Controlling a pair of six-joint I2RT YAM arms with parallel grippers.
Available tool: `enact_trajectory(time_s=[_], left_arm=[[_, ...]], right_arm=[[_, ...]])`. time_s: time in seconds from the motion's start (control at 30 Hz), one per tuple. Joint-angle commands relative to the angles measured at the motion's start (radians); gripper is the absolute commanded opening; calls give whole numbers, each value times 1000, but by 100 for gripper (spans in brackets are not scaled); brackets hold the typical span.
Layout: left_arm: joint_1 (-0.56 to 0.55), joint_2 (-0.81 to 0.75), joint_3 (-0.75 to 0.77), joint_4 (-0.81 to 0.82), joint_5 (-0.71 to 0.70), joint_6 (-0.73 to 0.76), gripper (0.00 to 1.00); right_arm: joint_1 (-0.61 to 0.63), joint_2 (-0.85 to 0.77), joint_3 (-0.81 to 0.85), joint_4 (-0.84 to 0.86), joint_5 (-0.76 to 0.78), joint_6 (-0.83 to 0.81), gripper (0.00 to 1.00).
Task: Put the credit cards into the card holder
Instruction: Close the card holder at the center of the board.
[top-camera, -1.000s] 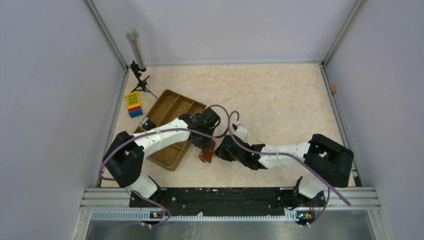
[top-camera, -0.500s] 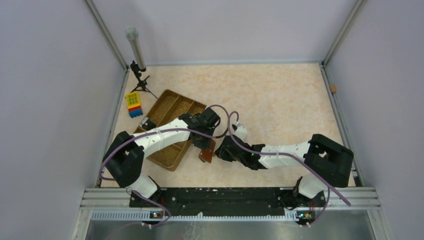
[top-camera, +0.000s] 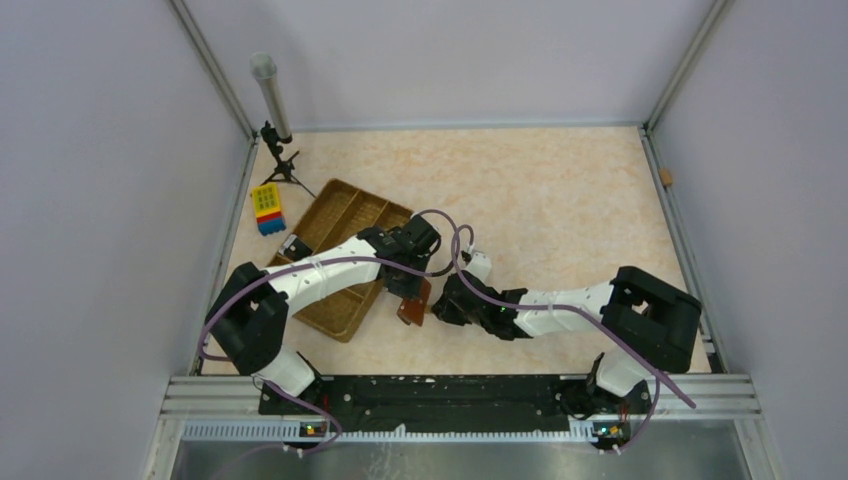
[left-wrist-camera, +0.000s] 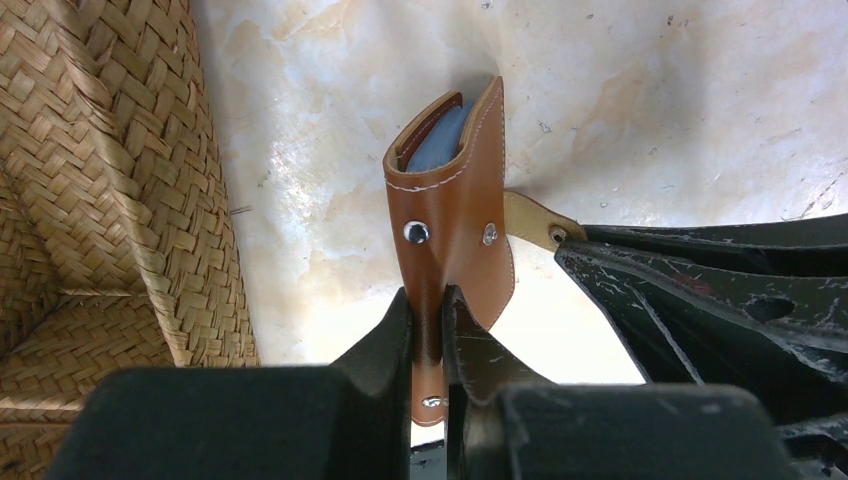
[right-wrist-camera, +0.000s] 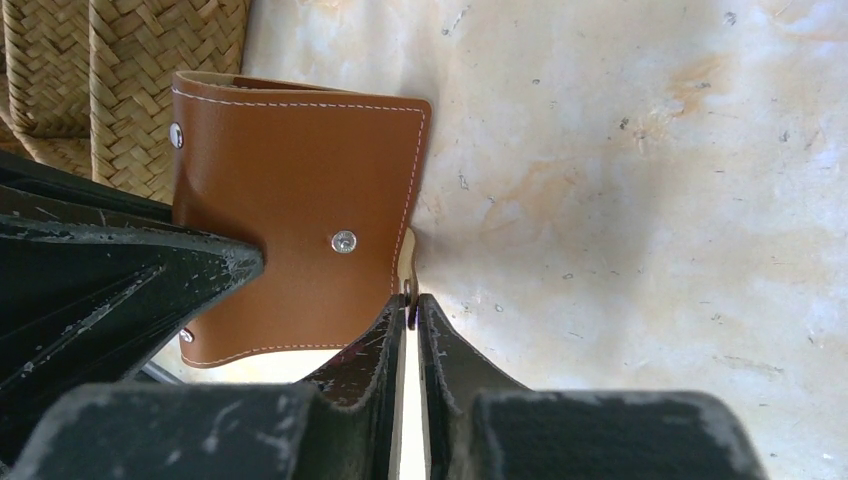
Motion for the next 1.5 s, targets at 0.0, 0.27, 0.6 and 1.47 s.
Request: enact_trajectory(time_s=[0.0, 0.27, 0.6, 1.47], left_arm=[[2, 23, -45, -44, -77, 32, 0], [2, 26, -52, -39, -77, 33, 0], [2, 25, -54, -37, -79, 35, 0], [2, 26, -52, -37, -83, 36, 0]], right_arm=[[10, -8, 14, 29, 16, -13, 5], [9, -44, -4, 28, 30, -22, 5], [10, -55, -2, 24, 23, -30, 9], [9, 1, 26, 7, -1, -34, 9]])
